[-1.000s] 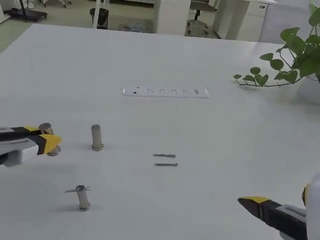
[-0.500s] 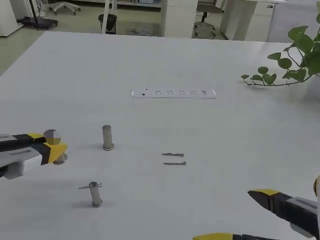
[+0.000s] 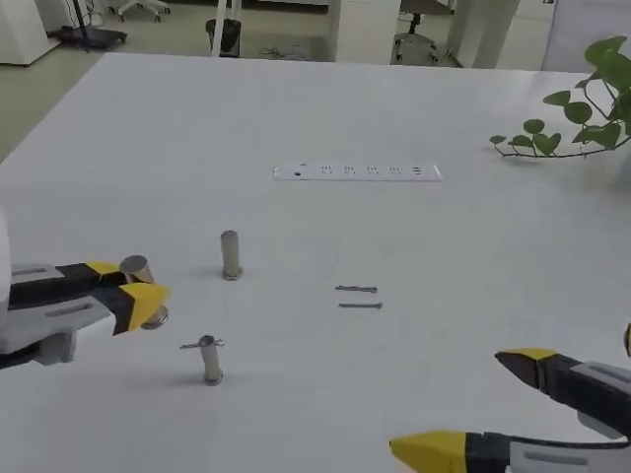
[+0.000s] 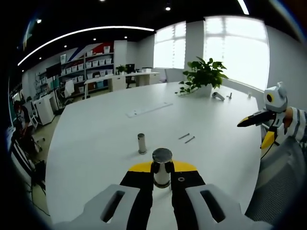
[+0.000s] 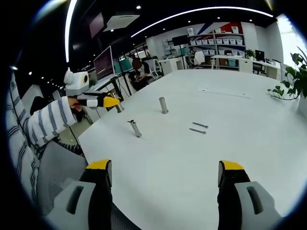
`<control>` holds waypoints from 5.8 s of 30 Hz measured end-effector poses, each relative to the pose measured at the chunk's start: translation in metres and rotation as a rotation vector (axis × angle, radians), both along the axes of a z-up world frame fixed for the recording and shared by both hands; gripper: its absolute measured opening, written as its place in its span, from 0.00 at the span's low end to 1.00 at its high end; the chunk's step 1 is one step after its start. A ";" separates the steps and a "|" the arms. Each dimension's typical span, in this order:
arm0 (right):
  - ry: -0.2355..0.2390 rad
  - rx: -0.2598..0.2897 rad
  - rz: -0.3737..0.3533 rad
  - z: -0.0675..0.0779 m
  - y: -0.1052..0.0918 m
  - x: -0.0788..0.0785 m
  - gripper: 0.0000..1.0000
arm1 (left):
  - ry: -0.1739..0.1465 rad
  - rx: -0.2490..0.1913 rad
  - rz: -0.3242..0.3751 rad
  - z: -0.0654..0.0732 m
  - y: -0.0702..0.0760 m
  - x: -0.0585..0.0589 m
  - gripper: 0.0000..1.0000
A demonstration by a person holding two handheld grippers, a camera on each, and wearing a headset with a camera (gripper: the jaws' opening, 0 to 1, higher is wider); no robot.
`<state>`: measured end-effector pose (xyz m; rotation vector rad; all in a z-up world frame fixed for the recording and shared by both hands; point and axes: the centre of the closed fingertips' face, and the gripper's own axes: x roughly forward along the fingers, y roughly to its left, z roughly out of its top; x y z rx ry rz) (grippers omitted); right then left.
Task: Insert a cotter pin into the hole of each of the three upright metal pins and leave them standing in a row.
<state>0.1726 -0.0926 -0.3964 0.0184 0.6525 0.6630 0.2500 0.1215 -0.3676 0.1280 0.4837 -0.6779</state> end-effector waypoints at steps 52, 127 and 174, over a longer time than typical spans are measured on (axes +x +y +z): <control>-0.012 0.001 0.006 -0.002 0.007 -0.009 0.90 | 0.075 0.022 -0.206 -0.065 -0.106 -0.057 0.09; 0.007 -0.015 0.011 -0.009 0.006 -0.007 0.88 | 0.108 0.061 -0.186 -0.095 -0.119 -0.054 0.09; 0.012 -0.001 0.041 -0.010 0.013 -0.010 0.87 | 0.075 0.036 -0.224 -0.086 -0.116 -0.061 0.13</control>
